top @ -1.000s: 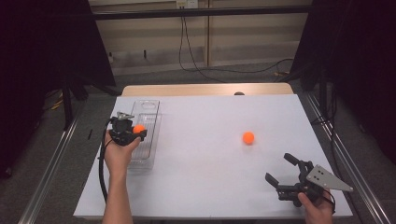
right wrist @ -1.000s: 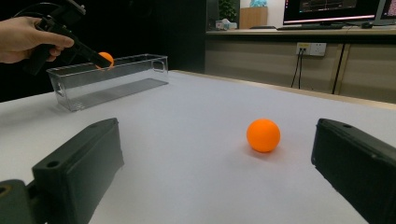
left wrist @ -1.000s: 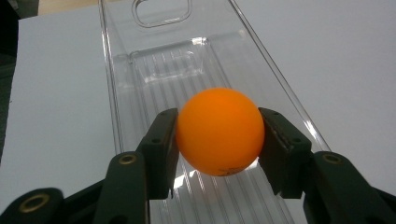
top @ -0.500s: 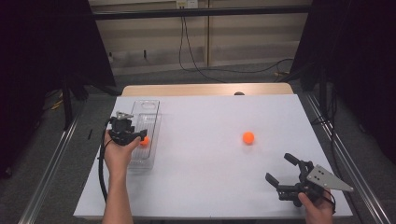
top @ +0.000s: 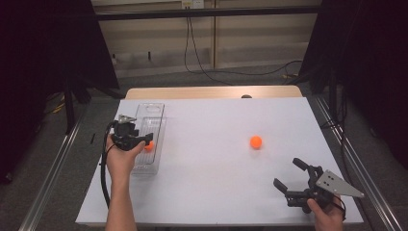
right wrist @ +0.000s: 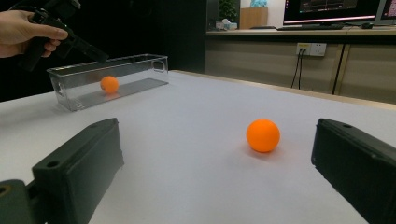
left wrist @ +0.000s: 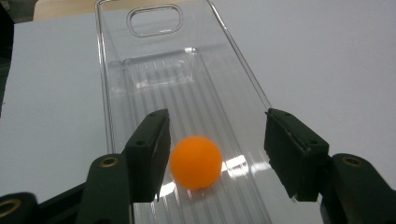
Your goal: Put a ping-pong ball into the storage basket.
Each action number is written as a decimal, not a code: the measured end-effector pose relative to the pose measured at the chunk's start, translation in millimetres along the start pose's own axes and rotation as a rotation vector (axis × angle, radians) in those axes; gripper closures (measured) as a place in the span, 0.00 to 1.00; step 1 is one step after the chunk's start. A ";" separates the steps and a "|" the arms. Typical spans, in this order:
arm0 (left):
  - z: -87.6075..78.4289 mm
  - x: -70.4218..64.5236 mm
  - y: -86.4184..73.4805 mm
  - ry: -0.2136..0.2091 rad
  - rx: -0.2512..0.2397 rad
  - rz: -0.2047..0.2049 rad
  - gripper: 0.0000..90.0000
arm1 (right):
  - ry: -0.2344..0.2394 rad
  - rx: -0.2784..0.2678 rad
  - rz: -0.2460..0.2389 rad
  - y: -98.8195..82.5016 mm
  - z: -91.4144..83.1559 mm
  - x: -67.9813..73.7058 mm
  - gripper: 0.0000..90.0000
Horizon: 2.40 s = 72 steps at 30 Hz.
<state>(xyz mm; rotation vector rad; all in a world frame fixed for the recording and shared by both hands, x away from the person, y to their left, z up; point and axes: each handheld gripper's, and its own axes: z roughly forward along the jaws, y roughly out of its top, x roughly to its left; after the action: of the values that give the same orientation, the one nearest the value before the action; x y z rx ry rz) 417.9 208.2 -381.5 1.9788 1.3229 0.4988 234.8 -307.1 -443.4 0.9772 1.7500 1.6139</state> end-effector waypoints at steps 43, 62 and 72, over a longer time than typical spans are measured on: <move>1.4 -42.5 16.0 -0.168 0.008 0.045 0.25 | 0.005 0.004 -0.001 -0.1 0.6 0.4 0.02; 6.5 -60.4 20.0 -0.235 0.011 0.079 0.23 | 0.006 0.005 -0.003 0.1 1.1 0.6 0.02; 10.9 -68.2 20.7 -0.262 0.019 0.085 0.20 | 0.007 0.008 -0.002 -0.2 1.2 0.4 0.02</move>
<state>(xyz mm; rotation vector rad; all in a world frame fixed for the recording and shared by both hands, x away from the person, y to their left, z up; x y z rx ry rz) 410.7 137.5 -369.8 2.0434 1.0885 0.2556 235.5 -306.1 -443.6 0.9746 1.7631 1.6116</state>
